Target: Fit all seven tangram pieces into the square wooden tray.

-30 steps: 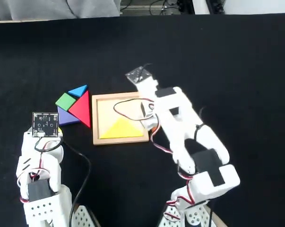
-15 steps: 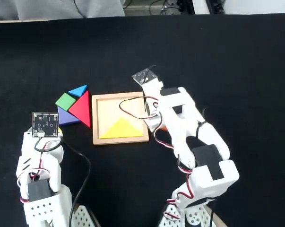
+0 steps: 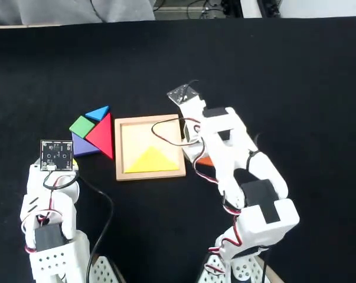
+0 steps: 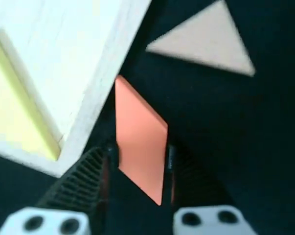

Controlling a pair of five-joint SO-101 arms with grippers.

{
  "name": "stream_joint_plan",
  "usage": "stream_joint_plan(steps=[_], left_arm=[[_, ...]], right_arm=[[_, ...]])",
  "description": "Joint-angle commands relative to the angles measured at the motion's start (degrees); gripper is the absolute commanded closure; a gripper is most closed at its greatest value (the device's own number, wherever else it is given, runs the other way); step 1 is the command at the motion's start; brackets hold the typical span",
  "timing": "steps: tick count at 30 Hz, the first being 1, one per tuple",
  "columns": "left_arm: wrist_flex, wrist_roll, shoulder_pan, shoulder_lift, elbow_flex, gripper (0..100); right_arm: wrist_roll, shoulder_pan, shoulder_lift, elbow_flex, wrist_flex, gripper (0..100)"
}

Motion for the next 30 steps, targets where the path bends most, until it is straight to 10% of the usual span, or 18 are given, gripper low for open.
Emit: stream_joint_plan(steps=[1,21,30], left_arm=[[-0.53,0.09,0.04,-0.53,1.1,92],[-0.53,0.0,0.04,-0.53,1.1,92],[-0.53,0.0,0.04,-0.53,1.1,92]], right_arm=[[-3.16,-3.16,-8.66,-4.09,3.52,94.7],[-33.58,-14.68,-0.84,-10.33,1.05,94.3],[-35.78,-14.95,-1.27,-10.15,2.02,70.7]])
